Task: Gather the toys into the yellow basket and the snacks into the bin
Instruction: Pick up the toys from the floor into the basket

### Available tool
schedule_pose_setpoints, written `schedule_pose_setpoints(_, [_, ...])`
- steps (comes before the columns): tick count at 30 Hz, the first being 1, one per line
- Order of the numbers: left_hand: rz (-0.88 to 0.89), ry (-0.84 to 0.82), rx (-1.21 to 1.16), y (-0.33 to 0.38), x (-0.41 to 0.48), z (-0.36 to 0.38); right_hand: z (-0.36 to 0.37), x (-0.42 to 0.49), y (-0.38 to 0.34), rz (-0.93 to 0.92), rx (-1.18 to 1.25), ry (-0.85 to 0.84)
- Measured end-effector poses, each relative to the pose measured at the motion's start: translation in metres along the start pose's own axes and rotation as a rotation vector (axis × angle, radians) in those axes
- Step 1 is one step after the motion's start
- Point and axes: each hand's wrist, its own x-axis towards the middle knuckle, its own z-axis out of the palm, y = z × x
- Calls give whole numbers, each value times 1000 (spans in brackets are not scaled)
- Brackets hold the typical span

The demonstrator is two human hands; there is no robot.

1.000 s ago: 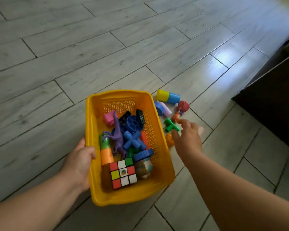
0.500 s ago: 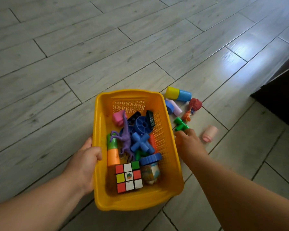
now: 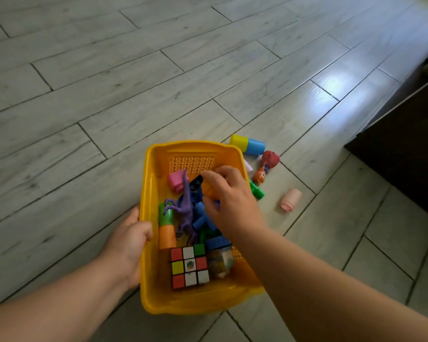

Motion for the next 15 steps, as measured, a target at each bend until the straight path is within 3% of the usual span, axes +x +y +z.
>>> schedule_pose_setpoints(6, [-8,14,56,-1,3,9,15,-8,-2,-33,-172,-280])
schedule_pose_setpoints(8, [-15,11,64,-1,4,9,7,-7,0,-56,-104,-184])
schedule_pose_setpoints(10, [-18,-4,57,-1,4,8,-7,-3,9,3,35,22])
schedule_pose_setpoints(15, [-6,1,25,-3,5,13,-28,8,80,470,149,229])
